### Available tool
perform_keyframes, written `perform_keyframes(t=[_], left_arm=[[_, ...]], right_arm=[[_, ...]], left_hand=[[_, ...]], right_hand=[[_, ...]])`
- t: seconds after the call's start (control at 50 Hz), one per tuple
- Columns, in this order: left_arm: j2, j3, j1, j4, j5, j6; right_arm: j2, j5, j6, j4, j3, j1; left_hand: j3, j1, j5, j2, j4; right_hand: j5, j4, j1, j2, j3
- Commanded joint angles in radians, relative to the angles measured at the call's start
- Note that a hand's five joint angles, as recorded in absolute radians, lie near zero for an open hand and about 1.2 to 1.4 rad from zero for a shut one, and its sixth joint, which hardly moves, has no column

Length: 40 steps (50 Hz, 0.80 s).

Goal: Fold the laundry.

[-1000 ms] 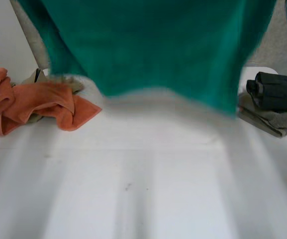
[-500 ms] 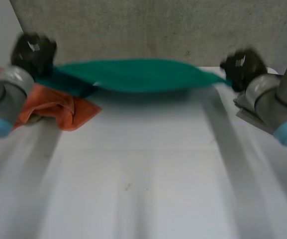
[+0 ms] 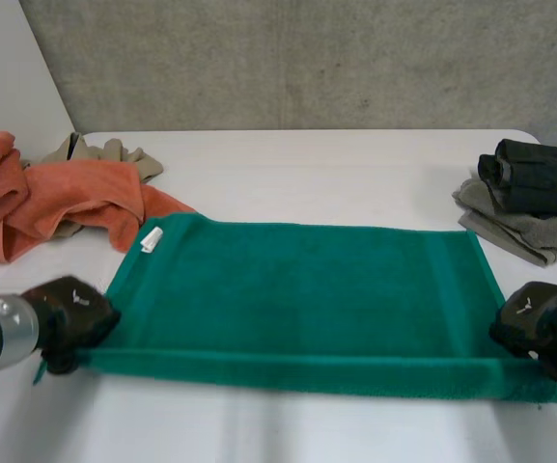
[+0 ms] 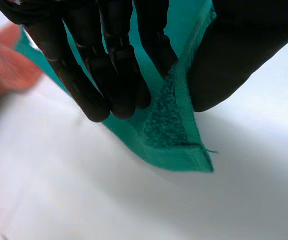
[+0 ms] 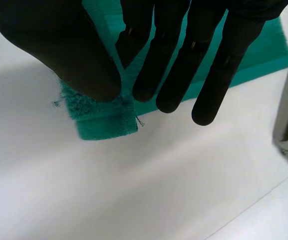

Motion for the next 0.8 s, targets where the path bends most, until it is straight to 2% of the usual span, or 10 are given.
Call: perform_keyframes(t=[0.02, 0.26, 0.44, 0.46, 0.48, 0.5, 0.52, 0.58, 0.66, 0.8], left_arm=[[-0.133, 0.215, -0.070, 0.117, -0.031, -0.087], [-0.428, 0.605, -0.154, 0.302, -0.057, -0.154], [-0.698, 0.953, -0.217, 0.362, -0.181, -0.168], [-0.715, 0.975, -0.221, 0.360, -0.185, -0.168], [-0.729, 0.996, -0.229, 0.357, -0.185, -0.165], [-0.744, 1.014, -0.235, 0.355, -0.185, -0.162], [-0.761, 1.043, -0.250, 0.348, -0.194, -0.161], [-0.766, 1.062, -0.272, 0.340, -0.201, -0.167], [-0.720, 1.042, -0.277, 0.337, -0.224, -0.184], [-0.597, 0.863, -0.252, 0.358, -0.225, -0.302]], right_arm=[[0.095, 0.004, 0.105, -0.127, -0.077, 0.029], [0.262, -0.024, 0.224, -0.556, -0.241, 0.065], [0.484, -0.038, 0.213, -0.855, -0.399, 0.088], [0.503, -0.038, 0.211, -0.873, -0.415, 0.088], [0.521, -0.032, 0.208, -0.889, -0.427, 0.089], [0.537, -0.029, 0.205, -0.905, -0.439, 0.092], [0.566, -0.021, 0.198, -0.929, -0.462, 0.101], [0.575, 0.000, 0.193, -0.946, -0.476, 0.106], [0.511, 0.022, 0.237, -0.905, -0.429, 0.104], [0.278, -0.019, 0.437, -0.602, -0.277, 0.059]], left_hand=[[0.206, 0.224, 0.232, 0.198, 0.200], [0.206, 0.224, 0.232, 0.198, 0.200], [0.206, 0.224, 0.232, 0.198, 0.200], [0.116, 0.135, 0.142, 0.109, 0.110], [-0.149, -0.131, -0.123, -0.157, -0.155], [-0.495, -0.476, -0.469, -0.502, -0.501], [-1.016, -0.997, -0.990, -1.023, -1.022], [-1.016, -0.997, -0.990, -1.023, -1.022], [-1.016, -0.997, -0.990, -1.023, -1.022], [-1.016, -0.997, -0.990, -1.023, -1.022]], right_hand=[[0.184, 0.202, 0.270, 0.209, 0.208], [0.184, 0.202, 0.270, 0.209, 0.208], [0.184, 0.202, 0.270, 0.209, 0.208], [-0.208, -0.191, -0.123, -0.184, -0.185], [-0.625, -0.607, -0.539, -0.600, -0.601], [-0.934, -0.917, -0.849, -0.910, -0.911], [-1.037, -1.020, -0.952, -1.013, -1.014], [-1.037, -1.020, -0.952, -1.013, -1.014], [-1.037, -1.020, -0.952, -1.013, -1.014], [-1.037, -1.020, -0.952, -1.013, -1.014]])
